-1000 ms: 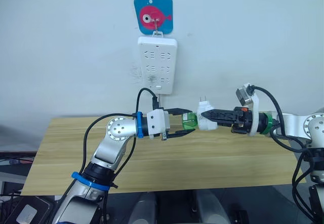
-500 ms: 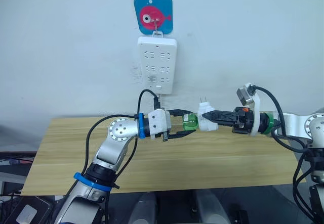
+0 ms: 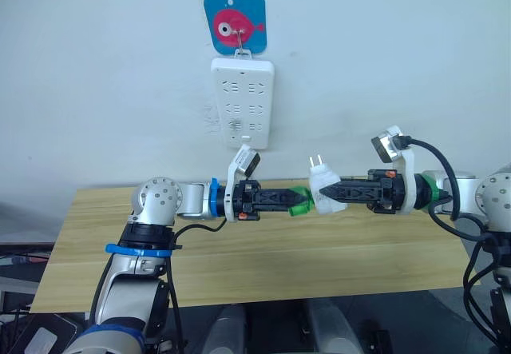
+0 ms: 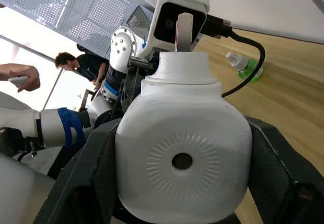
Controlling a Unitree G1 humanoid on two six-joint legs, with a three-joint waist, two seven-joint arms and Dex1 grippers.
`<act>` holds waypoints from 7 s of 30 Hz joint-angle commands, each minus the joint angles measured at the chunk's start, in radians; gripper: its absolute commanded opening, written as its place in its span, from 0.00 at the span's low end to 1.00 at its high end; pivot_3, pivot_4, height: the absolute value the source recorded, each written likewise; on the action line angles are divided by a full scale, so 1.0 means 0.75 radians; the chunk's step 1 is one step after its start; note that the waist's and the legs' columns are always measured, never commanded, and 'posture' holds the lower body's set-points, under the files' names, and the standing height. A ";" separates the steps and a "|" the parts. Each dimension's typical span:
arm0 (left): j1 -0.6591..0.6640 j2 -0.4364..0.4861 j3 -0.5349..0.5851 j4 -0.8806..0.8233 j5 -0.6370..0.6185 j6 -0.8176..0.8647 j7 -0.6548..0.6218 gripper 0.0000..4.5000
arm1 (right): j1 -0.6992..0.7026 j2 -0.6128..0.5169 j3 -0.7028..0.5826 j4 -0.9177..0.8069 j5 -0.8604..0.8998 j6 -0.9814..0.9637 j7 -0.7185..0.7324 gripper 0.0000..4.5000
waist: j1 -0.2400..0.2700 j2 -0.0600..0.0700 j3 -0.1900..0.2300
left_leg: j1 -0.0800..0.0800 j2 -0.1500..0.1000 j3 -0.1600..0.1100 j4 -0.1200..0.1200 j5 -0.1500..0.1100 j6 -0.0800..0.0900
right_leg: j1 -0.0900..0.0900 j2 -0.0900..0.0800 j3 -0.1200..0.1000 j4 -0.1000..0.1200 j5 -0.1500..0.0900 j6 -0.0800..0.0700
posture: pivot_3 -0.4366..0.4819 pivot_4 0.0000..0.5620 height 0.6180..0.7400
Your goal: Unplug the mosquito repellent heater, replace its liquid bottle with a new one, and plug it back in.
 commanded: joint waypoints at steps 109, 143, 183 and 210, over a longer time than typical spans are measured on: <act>0.196 0.203 -0.381 0.039 2.432 -3.327 0.822 0.99 | -0.171 0.210 -0.299 0.359 0.256 0.308 -0.375 0.66 | 0.058 0.005 -0.003 | -0.007 0.001 0.016 -0.002 -0.001 0.015 | 0.000 -0.004 0.007 -0.018 0.014 0.004 | 0.44 0.36 1.00; 0.204 0.420 -0.378 -0.207 -0.858 -0.765 0.508 0.50 | -0.034 0.068 -0.142 0.156 0.465 0.229 -0.404 0.66 | 0.006 0.005 -0.003 | -0.011 0.002 -0.003 0.000 -0.001 0.016 | 0.000 -0.001 -0.001 -0.019 0.014 0.004 | 0.45 0.37 1.00; 0.634 0.422 -0.058 -0.562 -0.898 -0.439 0.643 0.50 | 0.053 -0.044 0.277 0.698 -1.241 -0.488 -0.369 0.66 | 0.023 0.006 -0.002 | -0.006 0.001 0.016 -0.002 0.003 0.009 | 0.000 -0.002 0.009 -0.019 0.013 0.004 | 0.51 0.40 1.00; 0.598 0.404 -0.222 -0.748 0.223 -1.016 0.174 0.50 | -0.031 0.051 -0.316 0.058 -0.960 0.197 -0.095 0.99 | 0.017 0.009 -0.001 | -0.003 0.001 0.012 -0.004 0.003 0.009 | 0.006 -0.001 0.005 -0.025 0.013 0.004 | 0.44 0.39 1.00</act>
